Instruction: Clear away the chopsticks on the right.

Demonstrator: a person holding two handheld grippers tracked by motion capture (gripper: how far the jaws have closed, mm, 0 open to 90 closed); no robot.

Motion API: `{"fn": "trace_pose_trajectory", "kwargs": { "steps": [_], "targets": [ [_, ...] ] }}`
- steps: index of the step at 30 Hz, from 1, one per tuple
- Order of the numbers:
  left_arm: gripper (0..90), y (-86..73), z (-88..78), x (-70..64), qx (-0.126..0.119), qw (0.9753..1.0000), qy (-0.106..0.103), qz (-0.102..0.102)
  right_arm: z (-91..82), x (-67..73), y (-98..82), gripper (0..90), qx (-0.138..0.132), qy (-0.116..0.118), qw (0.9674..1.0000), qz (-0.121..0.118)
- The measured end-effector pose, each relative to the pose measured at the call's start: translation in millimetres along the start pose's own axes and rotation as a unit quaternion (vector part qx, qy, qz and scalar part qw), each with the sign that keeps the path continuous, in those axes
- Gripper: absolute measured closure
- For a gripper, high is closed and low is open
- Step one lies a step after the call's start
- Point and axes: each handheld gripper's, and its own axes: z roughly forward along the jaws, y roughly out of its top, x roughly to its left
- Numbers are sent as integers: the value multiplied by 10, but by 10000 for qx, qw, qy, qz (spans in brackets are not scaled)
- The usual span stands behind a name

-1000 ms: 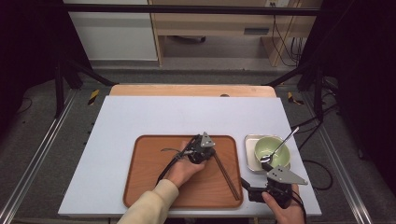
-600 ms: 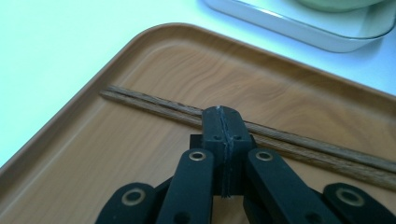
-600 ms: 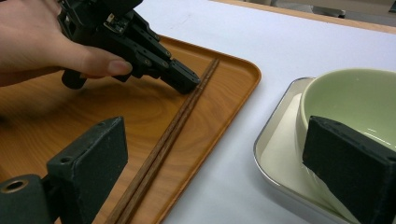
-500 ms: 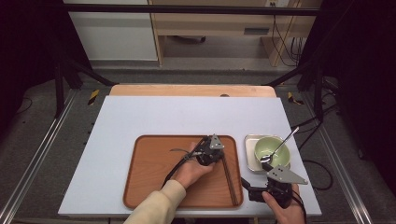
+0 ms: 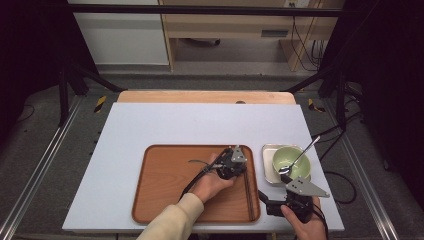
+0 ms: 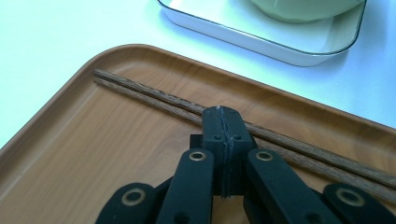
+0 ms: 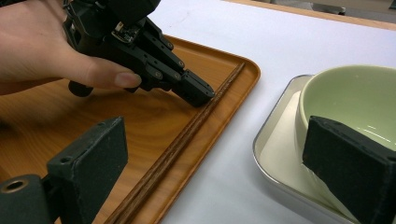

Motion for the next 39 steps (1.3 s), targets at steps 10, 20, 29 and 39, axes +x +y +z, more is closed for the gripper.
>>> {"fn": "trace_pose_trajectory", "kwargs": {
  "steps": [10,20,29,39],
  "targets": [
    [899,-18,-64,11,-31,10000,7,-28,-5,-9,-1,69,-6,-24,10000,27],
    [882,-136,-313,99,-215,9997,42,-58,2,-8,-2,69,4,-52,10000,12],
    [727,-260,-505,118,-353,9993,104,-20,8,-10,-4,69,23,-94,10000,9],
    [410,-404,-721,130,-662,9973,224,-226,16,0,-12,92,71,-178,9998,-111]
  ]
}}
